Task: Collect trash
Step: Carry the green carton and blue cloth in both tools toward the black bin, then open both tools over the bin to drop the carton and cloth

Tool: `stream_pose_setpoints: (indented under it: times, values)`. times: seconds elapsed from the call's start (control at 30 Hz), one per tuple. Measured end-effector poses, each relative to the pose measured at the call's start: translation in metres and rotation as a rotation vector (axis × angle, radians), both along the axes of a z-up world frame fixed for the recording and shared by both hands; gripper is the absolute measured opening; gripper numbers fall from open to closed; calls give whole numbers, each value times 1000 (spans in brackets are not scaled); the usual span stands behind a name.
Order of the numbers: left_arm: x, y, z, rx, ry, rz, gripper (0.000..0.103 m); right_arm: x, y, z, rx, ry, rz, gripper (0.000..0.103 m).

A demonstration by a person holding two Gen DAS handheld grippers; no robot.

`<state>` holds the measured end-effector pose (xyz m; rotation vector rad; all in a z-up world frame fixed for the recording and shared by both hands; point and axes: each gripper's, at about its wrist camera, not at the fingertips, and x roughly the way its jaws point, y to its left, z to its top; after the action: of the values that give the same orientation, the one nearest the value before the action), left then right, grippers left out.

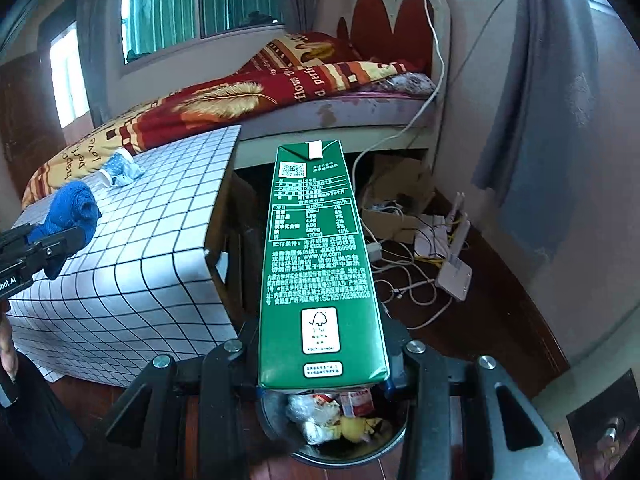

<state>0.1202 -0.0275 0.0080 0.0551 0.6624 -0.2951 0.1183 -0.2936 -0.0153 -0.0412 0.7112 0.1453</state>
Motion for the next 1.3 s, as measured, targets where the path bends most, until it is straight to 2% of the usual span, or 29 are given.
stream_pose_setpoints:
  times: [0.83,1.3]
  values:
    - [2,-83,-44,19,111,-174,41,-22,-54,-33,-31,69,-92,42]
    - [14,-117,-102,10,279,-266,41,-20,-57,-80,-67,206,-30,42]
